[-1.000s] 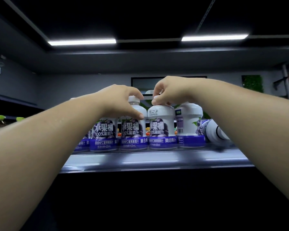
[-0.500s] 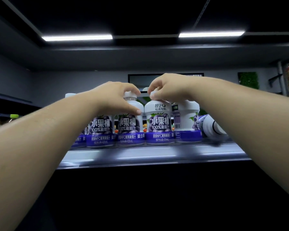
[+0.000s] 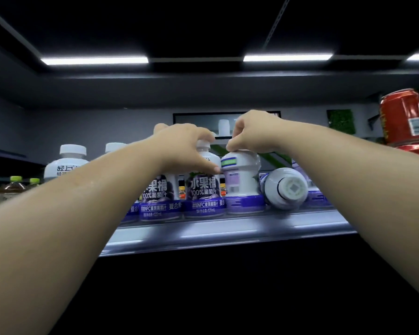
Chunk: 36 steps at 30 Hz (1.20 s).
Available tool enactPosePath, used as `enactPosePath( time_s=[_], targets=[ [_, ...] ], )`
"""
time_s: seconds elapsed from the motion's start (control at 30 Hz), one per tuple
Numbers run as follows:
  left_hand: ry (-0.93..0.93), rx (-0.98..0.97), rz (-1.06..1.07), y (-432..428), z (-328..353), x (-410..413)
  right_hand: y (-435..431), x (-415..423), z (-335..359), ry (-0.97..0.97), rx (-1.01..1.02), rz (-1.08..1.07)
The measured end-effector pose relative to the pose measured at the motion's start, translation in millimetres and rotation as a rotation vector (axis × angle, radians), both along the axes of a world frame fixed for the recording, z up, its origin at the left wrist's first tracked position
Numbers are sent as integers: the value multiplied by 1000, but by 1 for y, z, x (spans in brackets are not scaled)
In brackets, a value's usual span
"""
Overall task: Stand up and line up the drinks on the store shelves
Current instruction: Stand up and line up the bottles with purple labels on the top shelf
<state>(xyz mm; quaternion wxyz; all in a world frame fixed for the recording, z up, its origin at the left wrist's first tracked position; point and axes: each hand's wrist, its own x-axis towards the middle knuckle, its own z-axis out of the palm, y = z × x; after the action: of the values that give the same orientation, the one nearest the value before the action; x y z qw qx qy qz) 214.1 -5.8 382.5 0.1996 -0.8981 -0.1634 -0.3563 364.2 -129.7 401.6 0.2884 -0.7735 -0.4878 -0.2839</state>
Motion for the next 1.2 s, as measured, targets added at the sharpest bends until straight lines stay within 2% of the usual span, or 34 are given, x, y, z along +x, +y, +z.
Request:
enactPosePath(
  time_s=[0.13,0.3,0.47,0.6,0.77,0.93,1.07,1.2],
  targets=[
    [-34,-90,-68,5,2,1,-8,10,5,233,-39,264],
    [-31,-120,-91,4,3,3,-7,13,-1,124,13,166],
    [-19,-140,-94,4,5,2,-11,15,5,264,-12,394],
    [-15,-137,-89,4,6,3,-9,13,1,119,-46,229],
    [-38,-127,-102,6,2,0,-12,17,5,235,-54,346],
    [-46,-123,-105,5,-1,0,-6,16,-3,138,57,219],
    [-47,-128,-107,5,-1,0,-6,18,0,249,19,361],
    [-53,-140,-118,6,-1,-1,-1,23,-3,272,24,327]
  ],
)
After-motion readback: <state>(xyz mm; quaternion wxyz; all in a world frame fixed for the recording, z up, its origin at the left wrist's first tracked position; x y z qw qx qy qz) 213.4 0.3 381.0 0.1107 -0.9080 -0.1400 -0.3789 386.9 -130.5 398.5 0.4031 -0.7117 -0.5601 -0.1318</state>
